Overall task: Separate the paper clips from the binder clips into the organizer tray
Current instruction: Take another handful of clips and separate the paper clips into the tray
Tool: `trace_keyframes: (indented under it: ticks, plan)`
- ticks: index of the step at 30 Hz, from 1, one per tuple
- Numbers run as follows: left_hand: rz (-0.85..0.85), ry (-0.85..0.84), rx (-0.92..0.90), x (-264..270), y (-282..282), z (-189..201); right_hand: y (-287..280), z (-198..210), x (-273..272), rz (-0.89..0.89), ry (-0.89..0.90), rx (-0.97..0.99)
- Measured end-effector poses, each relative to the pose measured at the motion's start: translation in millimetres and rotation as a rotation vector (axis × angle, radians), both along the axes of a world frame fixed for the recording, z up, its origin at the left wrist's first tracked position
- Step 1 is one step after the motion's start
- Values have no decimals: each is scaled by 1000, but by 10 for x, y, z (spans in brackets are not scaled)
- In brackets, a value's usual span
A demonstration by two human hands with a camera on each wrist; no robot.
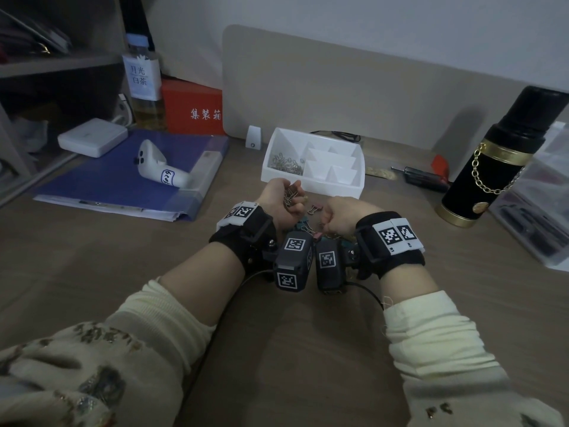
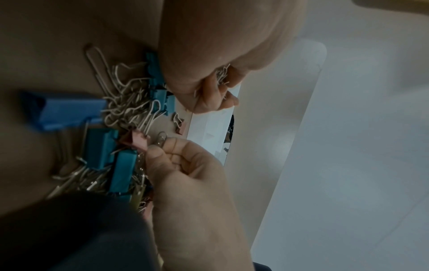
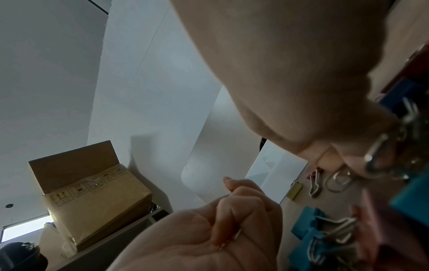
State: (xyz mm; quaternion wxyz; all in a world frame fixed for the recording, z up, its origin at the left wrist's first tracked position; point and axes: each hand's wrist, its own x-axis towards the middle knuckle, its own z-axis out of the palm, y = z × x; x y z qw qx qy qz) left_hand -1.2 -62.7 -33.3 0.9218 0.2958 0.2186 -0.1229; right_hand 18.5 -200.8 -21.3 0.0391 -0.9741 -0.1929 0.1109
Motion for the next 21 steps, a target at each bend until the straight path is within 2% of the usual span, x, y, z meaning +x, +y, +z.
trace_keyframes:
  ticks: [4,10,12,14,16,18,21]
  plan:
    - [-5,2,-4,-15,-8,17,2,52,-15,-4,-41,78]
    - [-5,9,32,-25,-58,31,64,238,-80,-37,-272,611]
    - [-23,-7,14,-54,-94,61,134,278,-130,-5,-249,721]
    - [-63,-49,-7,-80,-116,85,200,281,-180,11,-149,809]
    - [-111,-89,-43,-85,-123,95,227,266,-218,24,-102,823]
    - [-113,-75,-100,-64,-126,87,212,260,-230,41,-145,784]
    - [-54,-40,-155,-19,-128,67,138,270,-179,29,-217,827]
